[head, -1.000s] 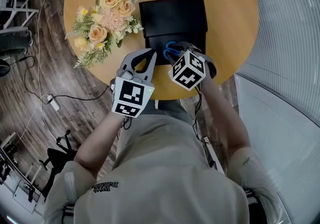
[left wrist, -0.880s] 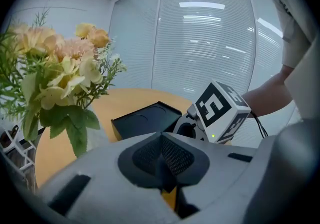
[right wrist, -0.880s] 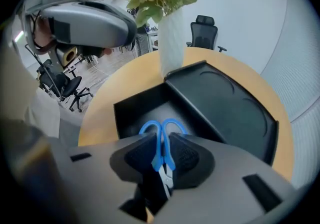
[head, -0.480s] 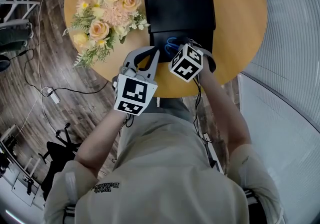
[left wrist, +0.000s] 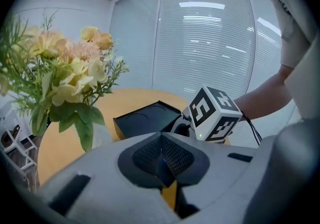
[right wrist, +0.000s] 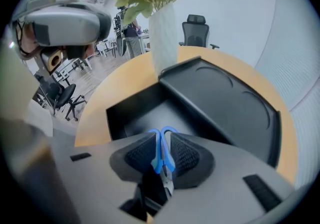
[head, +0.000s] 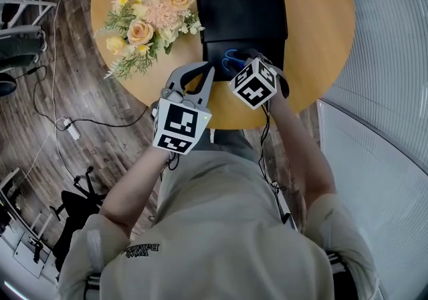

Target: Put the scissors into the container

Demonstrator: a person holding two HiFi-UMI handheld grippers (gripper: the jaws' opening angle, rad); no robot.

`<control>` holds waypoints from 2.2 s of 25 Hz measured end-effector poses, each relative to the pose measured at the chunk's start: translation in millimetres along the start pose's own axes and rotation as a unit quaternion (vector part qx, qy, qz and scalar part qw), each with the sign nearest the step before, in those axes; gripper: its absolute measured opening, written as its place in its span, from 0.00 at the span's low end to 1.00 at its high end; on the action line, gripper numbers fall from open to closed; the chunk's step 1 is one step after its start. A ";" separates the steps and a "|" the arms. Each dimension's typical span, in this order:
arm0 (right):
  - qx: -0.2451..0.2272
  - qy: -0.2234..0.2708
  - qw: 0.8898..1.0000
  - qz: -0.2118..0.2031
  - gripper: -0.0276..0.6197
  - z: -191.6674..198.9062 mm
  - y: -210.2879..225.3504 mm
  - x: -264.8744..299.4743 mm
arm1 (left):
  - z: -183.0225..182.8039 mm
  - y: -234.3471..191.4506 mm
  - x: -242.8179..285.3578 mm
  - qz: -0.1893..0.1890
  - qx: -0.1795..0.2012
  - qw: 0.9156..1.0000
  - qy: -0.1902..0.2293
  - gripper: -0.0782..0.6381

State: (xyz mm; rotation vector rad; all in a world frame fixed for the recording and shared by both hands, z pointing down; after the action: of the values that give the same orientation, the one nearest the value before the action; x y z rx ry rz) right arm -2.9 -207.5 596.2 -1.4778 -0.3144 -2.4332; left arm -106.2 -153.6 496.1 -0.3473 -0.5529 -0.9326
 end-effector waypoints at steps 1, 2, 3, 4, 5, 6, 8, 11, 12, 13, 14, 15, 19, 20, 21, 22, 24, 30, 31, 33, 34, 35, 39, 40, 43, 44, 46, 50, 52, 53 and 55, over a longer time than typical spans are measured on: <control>0.005 0.010 1.000 0.005 0.19 -2.8 0.5 -6.8 | -2.9 0.9 -2.1 -0.001 0.001 1.000 0.004 0.14; 0.007 0.019 1.000 0.013 0.19 -5.3 1.0 -14.1 | -6.1 1.9 -4.4 -0.001 0.002 1.000 0.008 0.14; 0.008 0.027 0.999 0.022 0.19 -7.4 1.9 -21.8 | -9.7 3.0 -6.9 -0.002 0.003 1.000 0.013 0.14; 0.008 0.035 0.999 0.032 0.19 -9.1 3.2 -29.6 | -13.6 4.1 -9.5 -0.002 0.005 1.000 0.018 0.14; 0.011 0.045 0.998 0.041 0.19 -10.6 5.2 -37.7 | -17.9 4.9 -11.9 -0.003 0.008 1.000 0.023 0.14; 0.017 0.057 0.997 0.048 0.19 -12.4 7.9 -46.4 | -22.7 5.6 -14.3 -0.003 0.011 1.000 0.028 0.14; 0.036 0.085 0.994 0.060 0.19 -17.3 13.5 -66.3 | -34.3 6.0 -19.6 -0.005 0.016 0.999 0.039 0.14; 0.062 0.130 0.986 0.079 0.17 -28.0 20.7 -99.3 | -57.1 4.6 -29.2 -0.009 0.024 0.998 0.062 0.14; 0.074 0.146 0.983 0.085 0.15 -30.9 22.4 -110.0 | -64.8 4.6 -32.6 -0.009 0.028 0.997 0.070 0.14; 0.086 0.163 0.979 0.091 0.13 -33.2 23.8 -120.7 | -72.0 5.2 -36.3 -0.009 0.032 0.996 0.077 0.14; 0.096 0.180 0.974 0.098 0.13 -34.7 25.5 -131.7 | -79.0 6.1 -40.3 -0.009 0.037 0.996 0.084 0.14; 0.106 0.198 0.969 0.105 0.12 -35.9 27.4 -142.9 | -86.2 6.8 -44.5 -0.010 0.042 0.995 0.090 0.14; 0.130 0.261 0.948 0.128 0.12 -44.8 32.0 -186.8 | -117.0 3.8 -61.5 -0.023 0.061 0.990 0.121 0.14; 0.132 0.273 0.944 0.134 0.12 -47.3 31.5 -197.0 | -124.1 3.1 -66.1 -0.025 0.065 0.989 0.130 0.14; 0.133 0.285 0.939 0.139 0.11 -50.0 30.5 -207.0 | -131.1 2.9 -71.3 -0.027 0.070 0.988 0.138 0.14; 0.134 0.297 0.934 0.143 0.11 -53.0 29.5 -217.1 | -138.6 3.0 -77.0 -0.028 0.074 0.986 0.146 0.14; 0.133 0.322 0.925 0.153 0.11 -59.2 28.4 -238.2 | -156.7 3.8 -89.6 -0.029 0.082 0.982 0.169 0.14; 0.131 0.417 0.875 0.207 0.11 -69.1 25.0 -308.7 | -212.3 11.9 -128.8 -0.040 0.077 0.965 0.249 0.14; 0.128 0.430 0.868 0.214 0.11 -70.2 22.1 -321.0 | -217.7 13.0 -134.2 -0.042 0.080 0.962 0.256 0.14; 0.116 0.454 0.854 0.227 0.11 -73.5 16.4 -344.8 | -225.7 11.8 -141.3 -0.052 0.090 0.959 0.265 0.14; 0.111 0.465 0.847 0.231 0.11 -75.3 13.9 -355.8 | -228.8 10.0 -143.5 -0.058 0.095 0.957 0.267 0.14; 0.109 0.475 0.842 0.234 0.11 -76.8 11.2 -365.8 | -231.4 8.2 -145.9 -0.064 0.096 0.956 0.271 0.14; 0.102 0.503 0.825 0.236 0.11 -79.7 -4.4 -394.8 | -237.7 8.4 -162.7 -0.075 0.092 0.950 0.288 0.14; 0.099 0.509 0.822 0.237 0.11 -79.7 -8.4 -399.4 | -238.5 9.6 -166.7 -0.077 0.093 0.949 0.290 0.14; 0.092 0.524 0.813 0.236 0.11 -82.9 -18.4 -411.5 | -242.6 11.5 -177.9 -0.080 0.095 0.946 0.298 0.14; 0.090 0.528 0.811 0.234 0.11 -84.7 -21.4 -415.1 | -244.2 11.9 -181.6 -0.080 0.095 0.946 0.301 0.14; 0.085 0.533 0.810 0.231 0.11 -87.9 -27.2 -420.8 | -246.4 12.7 -187.5 -0.081 0.094 0.944 0.304 0.14; 0.072 0.537 0.809 0.228 0.11 -90.5 -33.9 -427.4 | -247.8 13.5 -191.3 -0.083 0.097 0.943 0.306 0.14; 0.075 0.537 0.810 0.221 0.10 -88.7 -34.3 -428.1 | -246.9 14.8 -189.2 -0.086 0.102 0.944 0.303 0.14; 0.081 0.540 0.811 0.210 0.10 -87.6 -34.7 -427.9 | -245.3 15.9 -187.7 -0.087 0.102 0.944 0.300 0.14; 0.094 0.548 0.811 0.182 0.10 -86.9 -36.7 -426.6 | -240.7 17.6 -186.0 -0.083 0.098 0.947 0.293 0.14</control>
State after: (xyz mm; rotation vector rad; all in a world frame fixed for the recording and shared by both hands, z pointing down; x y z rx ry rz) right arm 99.8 -149.4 175.5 0.1017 0.0037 -2.3749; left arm -108.4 -143.8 191.6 0.1637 -0.1218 -1.0753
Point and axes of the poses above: the fingertips, and each gripper's own axes: x forward along the fingers, y to its right, z out of its underside, the point moved 7 cm from there along -x, backward along the fingers, and after that the axes turned 2 degrees about x, right-handed, at the moved point
